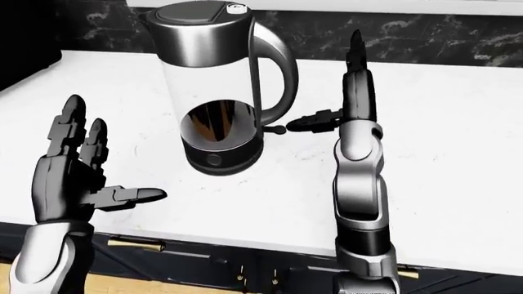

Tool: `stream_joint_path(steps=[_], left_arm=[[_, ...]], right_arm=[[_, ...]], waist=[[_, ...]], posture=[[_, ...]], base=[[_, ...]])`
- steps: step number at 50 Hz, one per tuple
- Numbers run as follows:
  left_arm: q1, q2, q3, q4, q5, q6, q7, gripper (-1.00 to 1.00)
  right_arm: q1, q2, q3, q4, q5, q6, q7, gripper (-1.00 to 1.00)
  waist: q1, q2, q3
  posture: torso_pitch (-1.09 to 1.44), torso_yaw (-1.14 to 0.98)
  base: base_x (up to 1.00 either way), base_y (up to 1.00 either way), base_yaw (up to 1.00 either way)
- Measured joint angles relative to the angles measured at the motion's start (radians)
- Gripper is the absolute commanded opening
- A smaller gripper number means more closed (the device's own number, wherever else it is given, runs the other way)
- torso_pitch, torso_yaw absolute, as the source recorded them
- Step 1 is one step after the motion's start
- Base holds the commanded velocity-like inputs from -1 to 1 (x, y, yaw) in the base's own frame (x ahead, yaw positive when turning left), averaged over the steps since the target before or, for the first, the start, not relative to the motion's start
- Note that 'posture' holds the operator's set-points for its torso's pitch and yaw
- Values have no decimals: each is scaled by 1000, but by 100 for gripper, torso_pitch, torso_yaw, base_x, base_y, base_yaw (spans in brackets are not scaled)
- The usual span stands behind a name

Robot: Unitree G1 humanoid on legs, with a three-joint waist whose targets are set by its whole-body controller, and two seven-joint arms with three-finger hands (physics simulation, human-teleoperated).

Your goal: Press down the lever to turn on the electric kettle.

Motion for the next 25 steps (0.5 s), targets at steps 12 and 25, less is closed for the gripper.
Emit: stream_joint_path(steps=[12,25], left_arm=[[-1,0,0,-2,0,1,2,100],[3,-2,-4,-5,-1,1,3,100]], right_arm=[[-24,6,12,59,-13,-22,-1,100],[-46,12,23,113,-30,-42,7,100]], waist=[[-2,-1,0],[-1,0,0]], posture=[[0,0],[0,0]], base=[[0,0,0],[0,0,0]])
